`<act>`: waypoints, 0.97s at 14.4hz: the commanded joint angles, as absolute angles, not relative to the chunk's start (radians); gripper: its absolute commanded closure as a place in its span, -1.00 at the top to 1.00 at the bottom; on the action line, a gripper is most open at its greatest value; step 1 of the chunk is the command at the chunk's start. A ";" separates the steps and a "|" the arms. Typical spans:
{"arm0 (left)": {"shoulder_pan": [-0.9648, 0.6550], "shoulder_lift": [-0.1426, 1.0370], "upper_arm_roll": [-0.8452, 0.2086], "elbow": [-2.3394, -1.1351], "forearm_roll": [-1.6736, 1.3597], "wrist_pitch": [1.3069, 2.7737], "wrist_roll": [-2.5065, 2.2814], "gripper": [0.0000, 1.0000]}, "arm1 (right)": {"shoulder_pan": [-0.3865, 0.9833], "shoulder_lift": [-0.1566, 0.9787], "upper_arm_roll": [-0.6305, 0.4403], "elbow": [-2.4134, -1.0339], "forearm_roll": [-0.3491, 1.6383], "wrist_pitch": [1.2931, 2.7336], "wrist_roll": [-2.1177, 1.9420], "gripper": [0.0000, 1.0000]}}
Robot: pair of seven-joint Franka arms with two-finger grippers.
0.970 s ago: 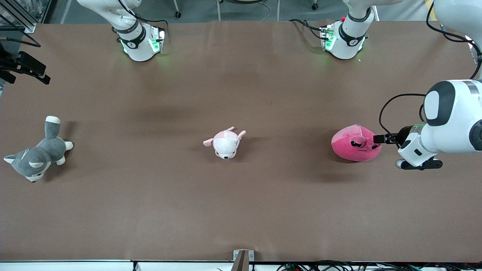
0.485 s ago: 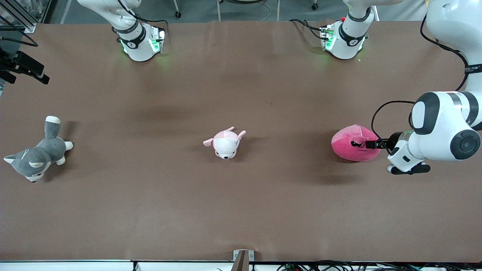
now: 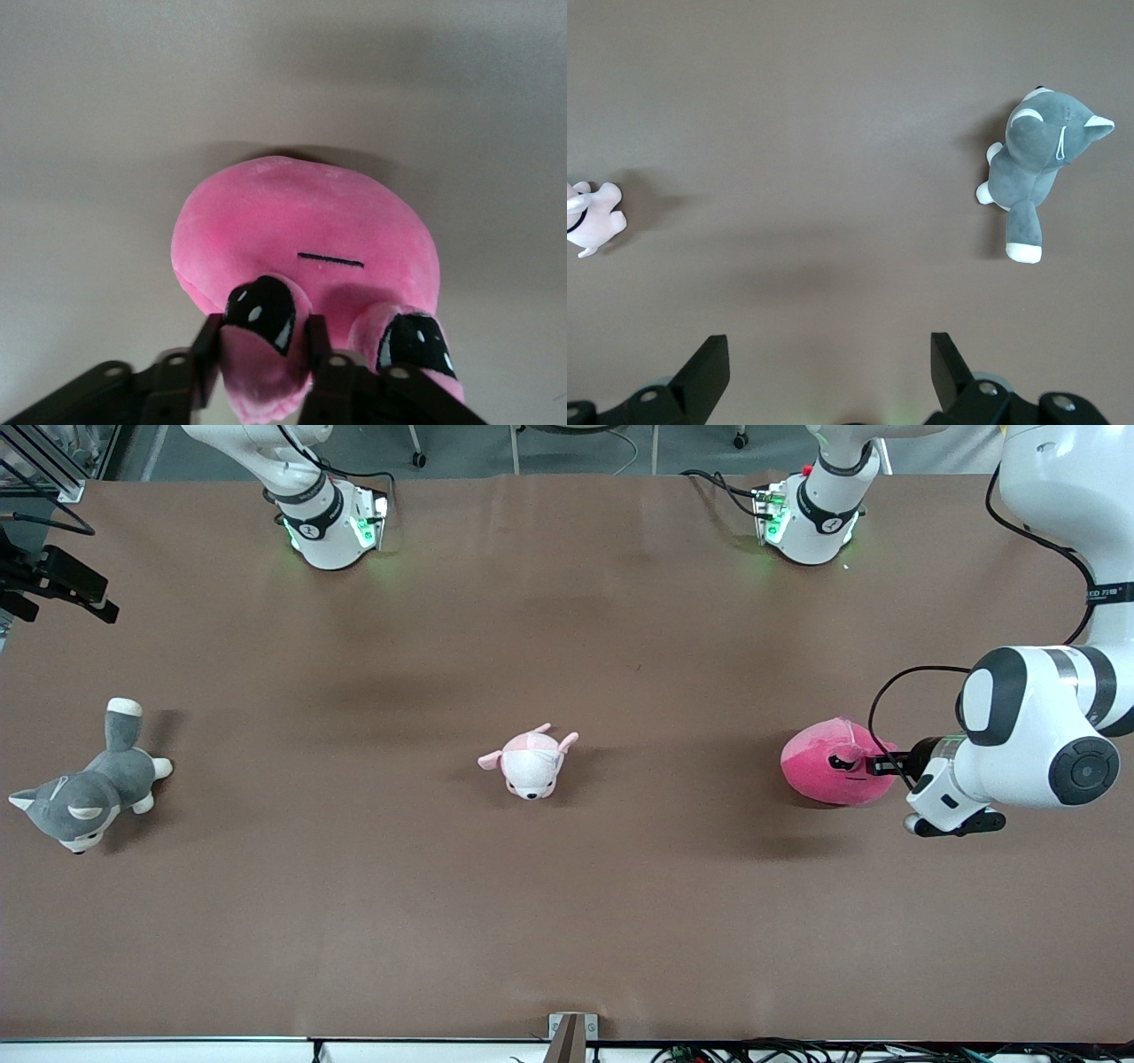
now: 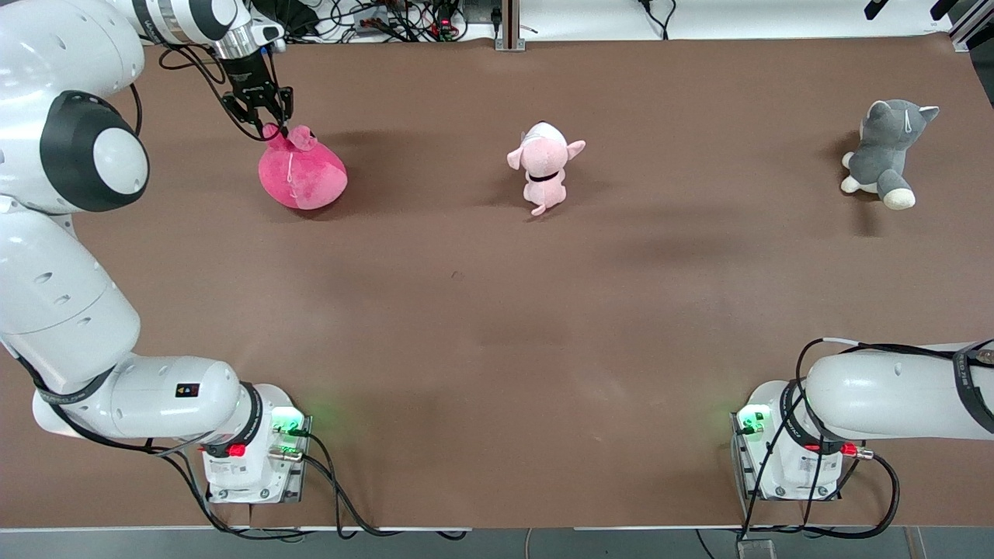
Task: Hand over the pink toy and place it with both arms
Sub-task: 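Close the left gripper on the pink plush's ear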
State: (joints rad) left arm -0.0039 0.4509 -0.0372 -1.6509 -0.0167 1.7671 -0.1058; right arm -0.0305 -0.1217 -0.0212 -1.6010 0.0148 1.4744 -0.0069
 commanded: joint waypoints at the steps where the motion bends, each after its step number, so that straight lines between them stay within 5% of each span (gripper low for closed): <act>1: -0.014 0.443 -0.043 -1.661 0.005 1.772 -0.126 -0.66 | -0.031 -0.133 -0.015 -1.609 -0.006 1.468 -0.008 1.00; 4: -0.015 0.434 -0.046 -1.655 -0.005 1.766 -0.132 -0.99 | -0.032 -0.133 -0.015 -1.609 -0.006 1.457 -0.006 1.00; 9: -0.032 0.382 -0.129 -1.522 -0.009 1.660 -0.277 -1.00 | -0.032 -0.132 -0.015 -1.605 -0.006 1.456 0.000 1.00; 14: -0.031 0.344 -0.363 -1.402 -0.055 1.487 -0.648 -1.00 | -0.052 -0.055 -0.023 -1.592 -0.011 1.476 -0.005 1.00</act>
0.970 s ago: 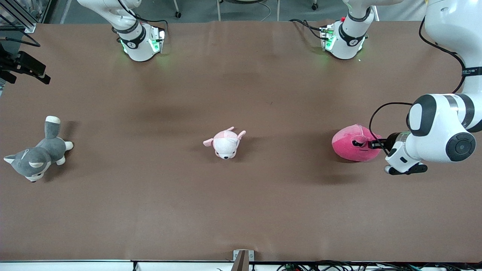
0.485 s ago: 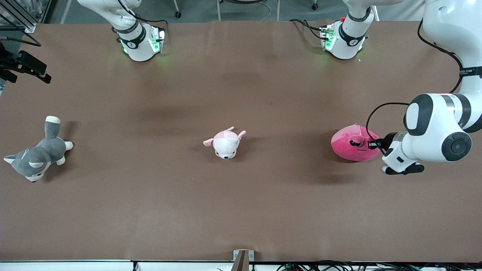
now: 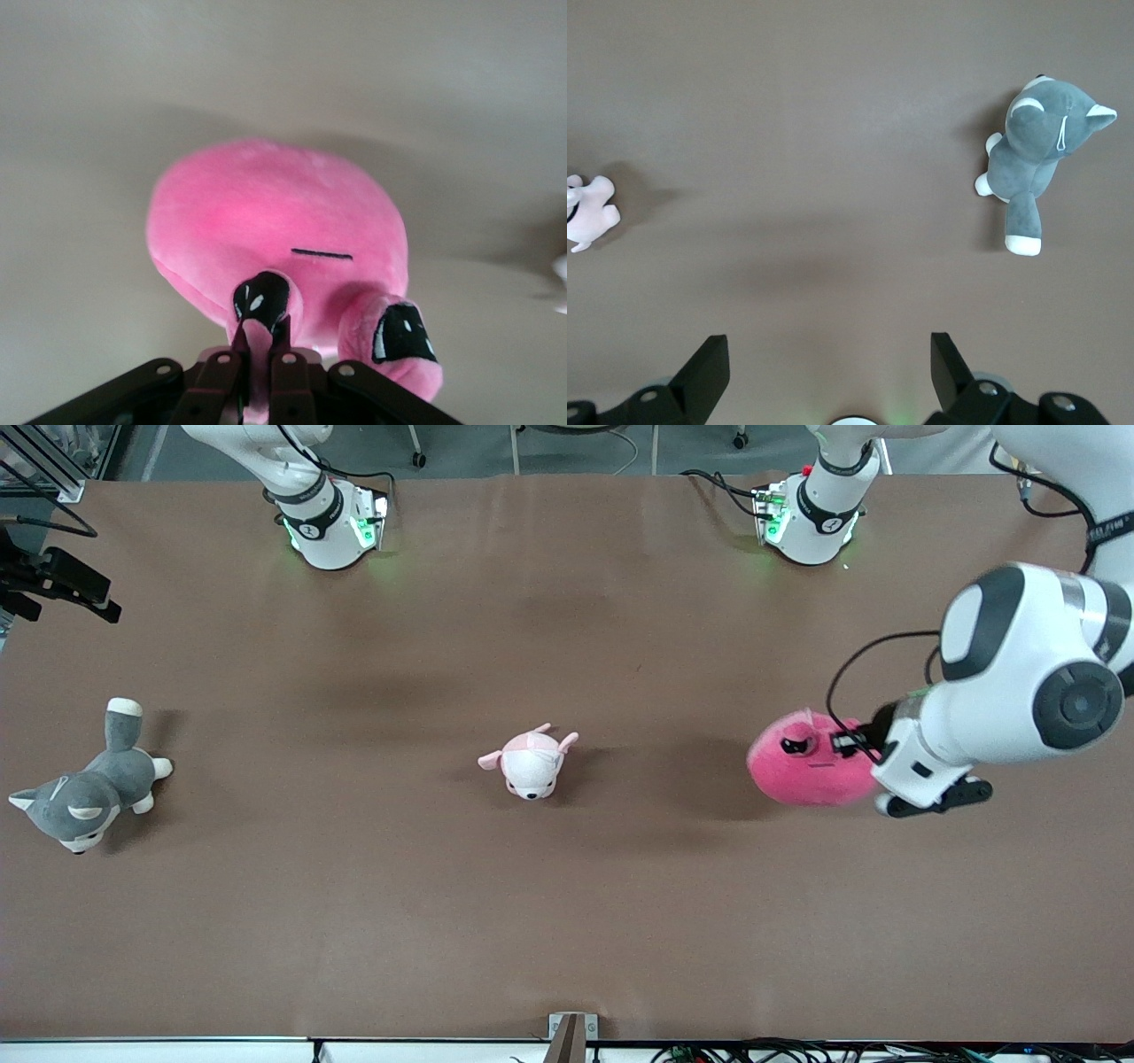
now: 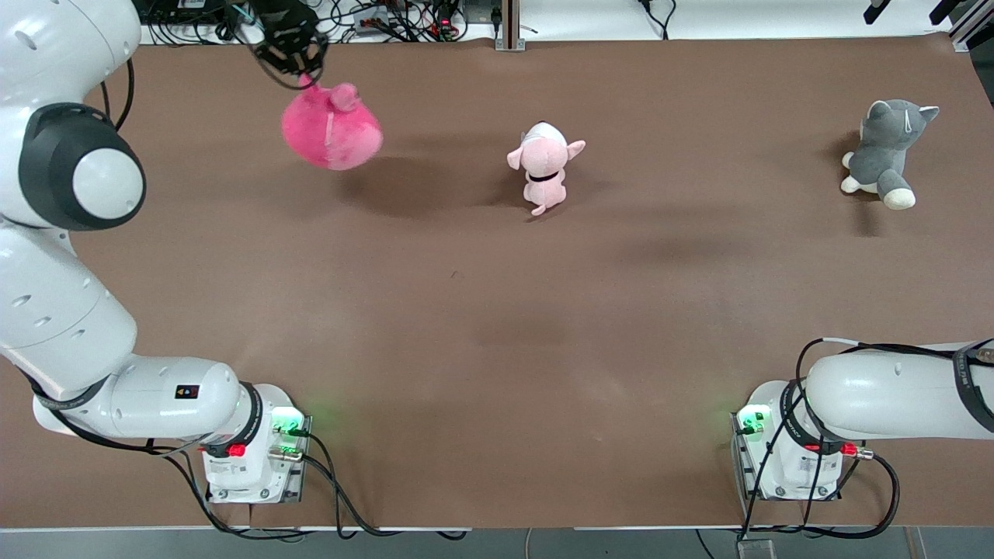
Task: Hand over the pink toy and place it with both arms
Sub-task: 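Carry the pink plush toward the right gripper while the right gripper approaches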
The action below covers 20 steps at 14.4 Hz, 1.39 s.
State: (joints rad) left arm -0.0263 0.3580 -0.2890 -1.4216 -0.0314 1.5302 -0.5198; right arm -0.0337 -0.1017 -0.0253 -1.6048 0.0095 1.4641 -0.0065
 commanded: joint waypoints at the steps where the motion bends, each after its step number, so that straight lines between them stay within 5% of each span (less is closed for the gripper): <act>1: -0.032 0.344 -0.418 -1.378 -0.063 1.470 -0.726 -1.00 | -0.061 -0.023 -0.025 -1.592 -0.009 1.498 -0.005 1.00; 6: -0.119 0.377 -0.661 -1.257 -0.071 1.505 -1.118 -1.00 | -0.115 0.129 -0.025 -1.580 0.009 1.537 0.003 1.00; 10: -0.248 0.399 -0.655 -1.238 -0.071 1.666 -1.212 -1.00 | -0.083 0.126 -0.014 -1.588 0.084 1.514 0.347 1.00; 20: -0.504 0.528 -0.572 -1.221 -0.069 1.980 -1.281 -1.00 | 0.334 0.071 -0.015 -1.592 0.206 1.479 1.283 1.00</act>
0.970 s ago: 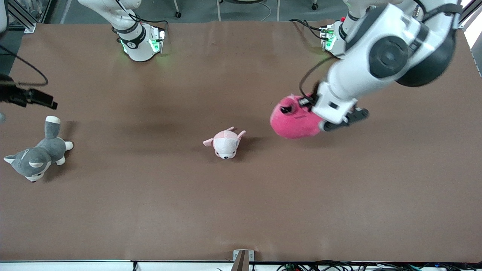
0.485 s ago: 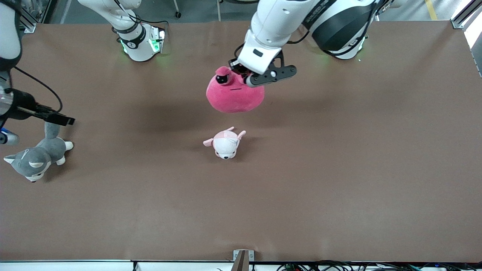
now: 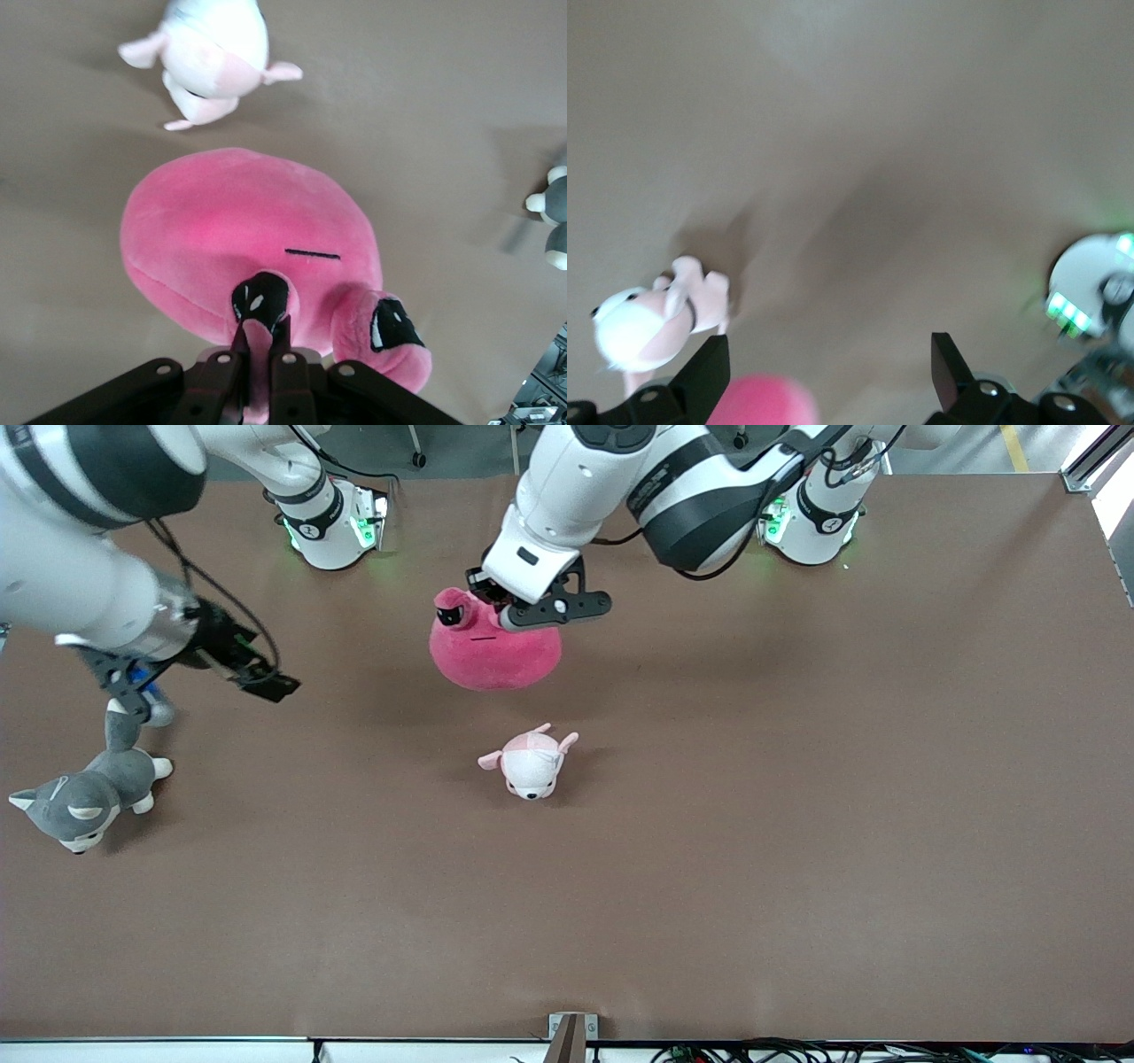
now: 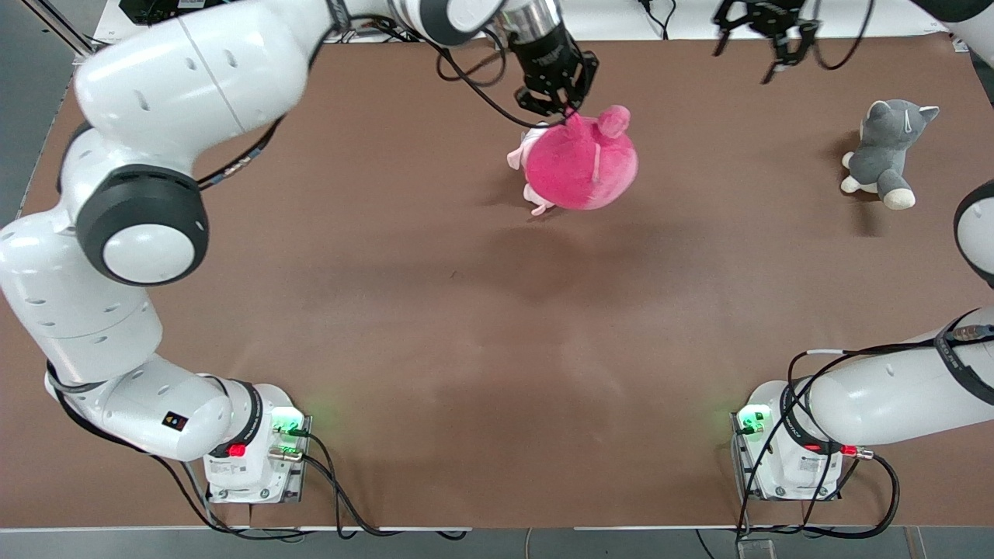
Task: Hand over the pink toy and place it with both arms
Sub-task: 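Grasp the pink plush's other ear with the right gripper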
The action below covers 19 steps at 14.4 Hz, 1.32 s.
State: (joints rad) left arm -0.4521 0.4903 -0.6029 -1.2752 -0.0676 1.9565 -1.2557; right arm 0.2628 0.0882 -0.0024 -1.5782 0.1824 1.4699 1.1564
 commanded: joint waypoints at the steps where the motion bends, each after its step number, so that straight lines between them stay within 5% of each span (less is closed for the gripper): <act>1: -0.540 0.537 -0.545 -1.220 -0.069 1.997 -1.290 -1.00 | 0.372 0.071 -0.015 -1.594 0.207 1.491 1.336 1.00; 4: -0.612 0.543 -0.471 -1.220 -0.071 2.019 -1.302 -1.00 | 0.448 0.042 -0.015 -1.641 0.225 1.526 1.408 1.00; 14: -0.614 0.543 -0.469 -1.221 -0.072 2.026 -1.302 -1.00 | 0.541 -0.106 -0.014 -1.931 0.225 1.739 1.431 0.99; 19: -0.614 0.543 -0.469 -1.221 -0.072 2.026 -1.302 -1.00 | 0.571 -0.109 -0.014 -1.971 0.227 1.789 1.433 0.65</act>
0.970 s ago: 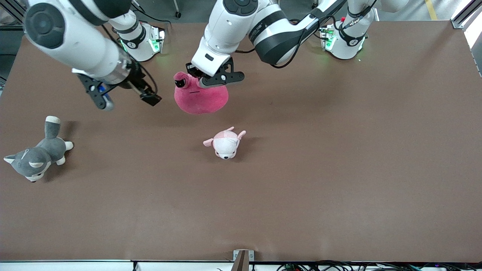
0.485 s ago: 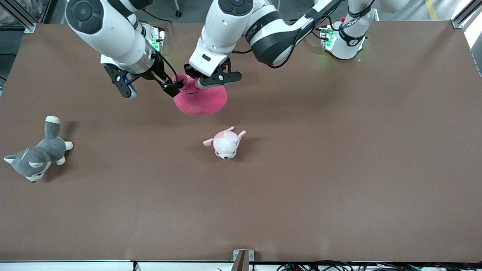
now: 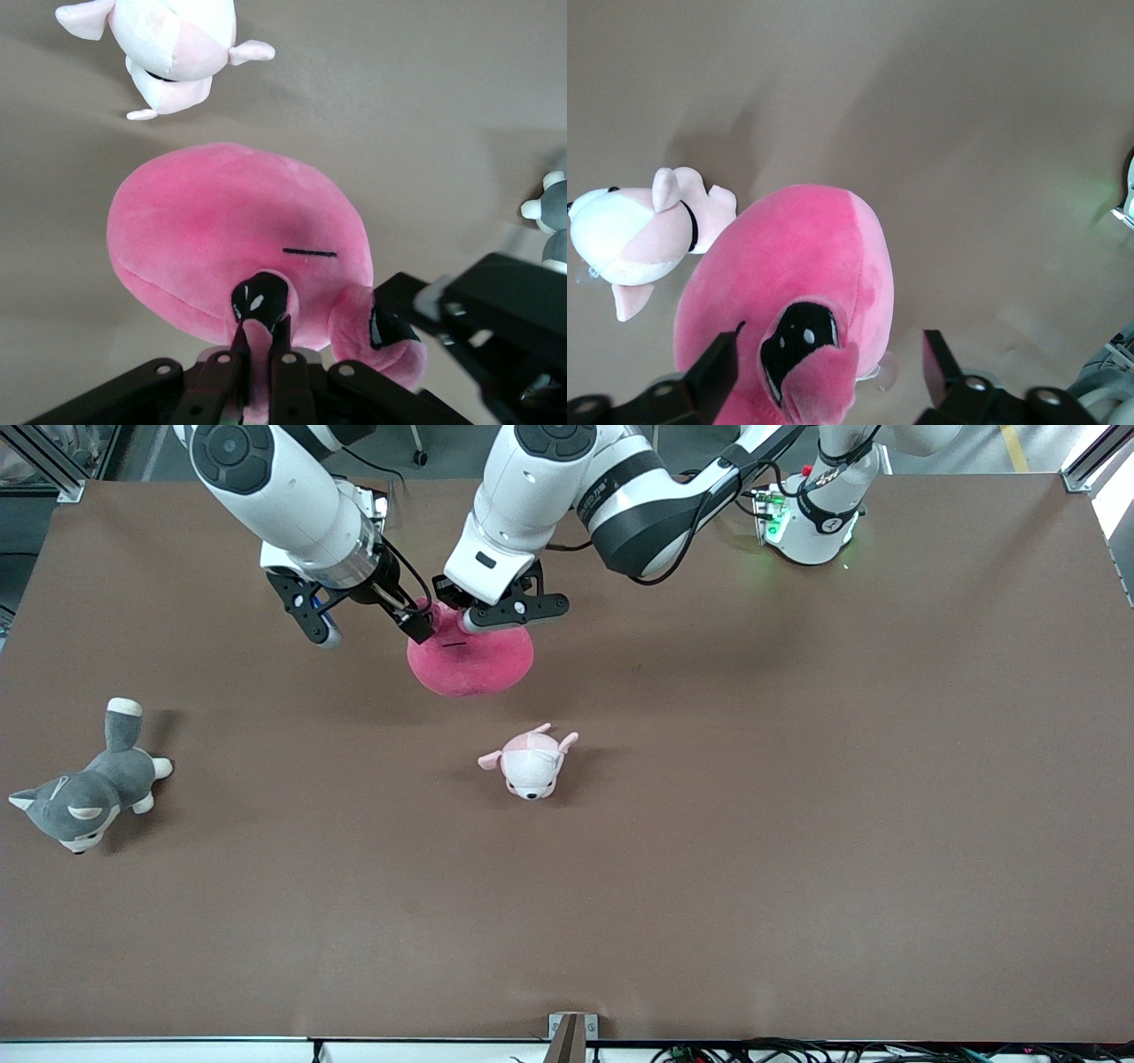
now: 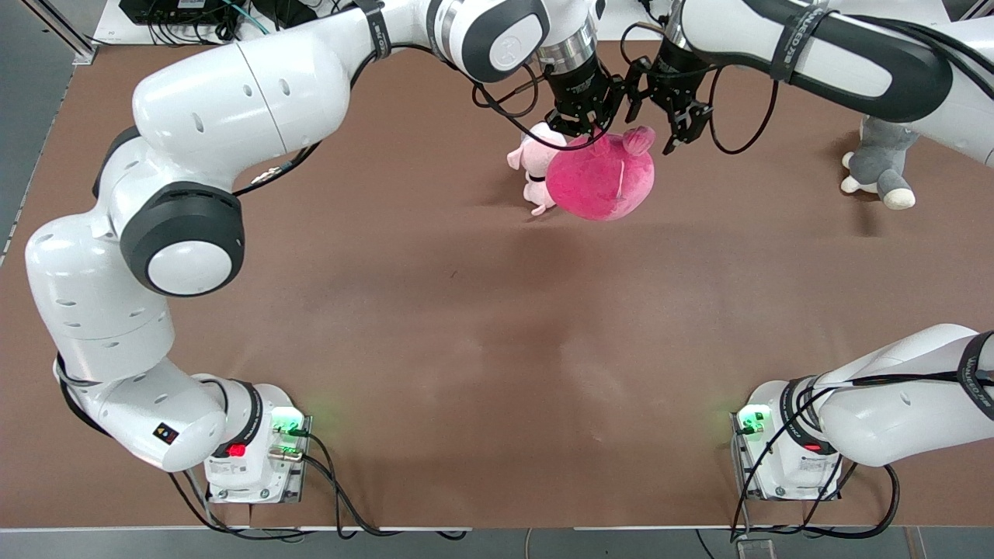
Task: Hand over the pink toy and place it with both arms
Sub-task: 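Grasp the pink plush's other ear with the right gripper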
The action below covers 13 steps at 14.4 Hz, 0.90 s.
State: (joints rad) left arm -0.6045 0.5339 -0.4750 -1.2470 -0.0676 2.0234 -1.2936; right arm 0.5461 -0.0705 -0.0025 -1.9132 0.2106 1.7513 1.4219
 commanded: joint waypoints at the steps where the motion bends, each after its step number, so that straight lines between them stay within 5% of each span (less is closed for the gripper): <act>1: -0.614 0.543 -0.469 -1.221 -0.072 2.026 -1.302 -1.00 | 0.574 -0.109 -0.014 -1.976 0.227 1.793 1.433 0.54; 2: -0.614 0.543 -0.469 -1.221 -0.072 2.026 -1.302 -1.00 | 0.575 -0.109 -0.014 -1.976 0.227 1.795 1.431 0.32; 3: -0.614 0.543 -0.469 -1.221 -0.072 2.026 -1.302 -1.00 | 0.575 -0.107 -0.014 -1.976 0.232 1.801 1.433 -0.21; 5: -0.614 0.542 -0.469 -1.221 -0.072 2.026 -1.302 -1.00 | 0.572 -0.109 -0.015 -1.974 0.261 1.802 1.434 -0.86; 10: -0.611 0.537 -0.469 -1.221 -0.072 2.026 -1.302 -0.98 | 0.569 -0.110 -0.017 -1.971 0.261 1.804 1.433 -1.00; 12: -0.603 0.531 -0.469 -1.223 -0.074 2.026 -1.304 -0.75 | 0.568 -0.110 -0.017 -1.971 0.261 1.804 1.433 -1.00; 13: -0.601 0.526 -0.471 -1.224 -0.074 2.026 -1.304 -0.43 | 0.565 -0.109 -0.020 -1.970 0.261 1.804 1.431 -1.00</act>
State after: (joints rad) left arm -0.6021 0.5339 -0.4748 -1.2391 -0.0677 2.0234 -1.2937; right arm 0.5624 -0.0736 -0.0106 -1.9355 0.2361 1.7921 1.4236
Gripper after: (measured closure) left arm 0.872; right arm 0.850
